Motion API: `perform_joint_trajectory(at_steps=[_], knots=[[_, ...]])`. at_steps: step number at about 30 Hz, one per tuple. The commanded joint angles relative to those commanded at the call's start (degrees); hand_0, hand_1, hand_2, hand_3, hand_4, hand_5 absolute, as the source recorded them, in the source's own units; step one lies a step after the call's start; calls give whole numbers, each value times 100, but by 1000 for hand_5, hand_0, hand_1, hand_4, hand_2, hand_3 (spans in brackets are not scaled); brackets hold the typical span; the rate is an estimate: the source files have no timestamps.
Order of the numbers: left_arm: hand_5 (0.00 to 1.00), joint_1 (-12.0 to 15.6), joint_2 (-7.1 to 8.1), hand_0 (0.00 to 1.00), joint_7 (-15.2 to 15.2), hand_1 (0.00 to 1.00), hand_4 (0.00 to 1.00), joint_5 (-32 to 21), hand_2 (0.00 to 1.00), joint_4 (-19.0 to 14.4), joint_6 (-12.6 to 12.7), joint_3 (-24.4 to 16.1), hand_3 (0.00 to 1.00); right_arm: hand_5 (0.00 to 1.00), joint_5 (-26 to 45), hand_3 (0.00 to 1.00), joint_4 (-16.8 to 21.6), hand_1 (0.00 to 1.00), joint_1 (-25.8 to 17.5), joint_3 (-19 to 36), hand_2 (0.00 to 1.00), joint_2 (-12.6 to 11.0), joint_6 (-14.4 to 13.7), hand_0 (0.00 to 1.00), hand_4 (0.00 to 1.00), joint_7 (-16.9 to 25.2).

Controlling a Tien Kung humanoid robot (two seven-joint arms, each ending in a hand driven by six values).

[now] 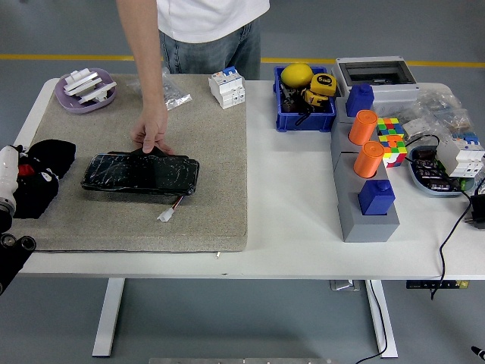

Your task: Pick the rag up,wipe the panel,place it on the desk

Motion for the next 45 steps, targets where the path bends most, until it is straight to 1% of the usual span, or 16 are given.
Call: perform_joint_trajectory(at_steps=[2,4,7,10,14,20,23,27,30,35,41,42,44,45], knots=[[2,69,-38,310,91,169,321,128,494,-308,-27,-65,417,562,-26,643,-2,623,-2,17,684,-1,-2,704,998,-6],[2,101,-55,310,131,169,321,181,494,-518,-44,-68,417,562,-14,643,-3,623,-3,12,684,1,-5,704,998,-2],[2,156,-108,307,191,170,333,275,491,-883,-51,21,420,566,-1,642,-4,623,1,-7,684,12,-1,704,998,8],[2,150,-142,307,204,170,333,281,491,-1113,-48,210,420,566,27,642,-3,623,-1,-30,684,20,3,704,998,21],[2,56,-138,306,185,167,325,259,488,-1110,-17,500,419,566,4,641,3,623,3,-13,684,19,6,704,998,13],[2,-121,-93,305,143,165,317,121,485,-765,-1,765,417,566,28,642,6,623,13,-26,684,13,10,704,998,26],[2,-134,-102,305,139,165,317,118,485,-728,9,830,417,566,27,642,4,623,17,-15,684,6,9,704,998,25],[2,-136,-181,306,151,165,320,151,485,-799,31,911,420,565,0,643,3,622,18,17,684,-3,7,704,998,8],[2,-122,-278,306,200,164,313,245,484,-908,40,1020,421,568,-27,643,-2,623,29,50,684,-5,4,704,998,-3],[2,-111,-414,306,254,164,313,302,484,-1091,70,1277,421,568,-28,643,-5,623,26,50,684,-6,9,704,998,-1],[2,-114,-541,305,345,163,303,357,482,-1248,114,1613,420,568,-19,643,-6,622,19,39,684,-13,13,704,998,5],[2,-118,-555,303,349,158,249,351,474,-1266,122,1671,406,570,-24,643,-6,622,17,44,684,-15,13,705,998,2],[2,-150,-578,303,340,158,249,299,474,-1271,161,1837,406,570,-31,643,-7,622,13,58,684,-21,12,705,998,-4],[2,-166,-580,303,358,158,249,272,474,-1269,140,1898,406,570,-48,643,-7,622,13,71,684,-23,12,705,998,-10]])
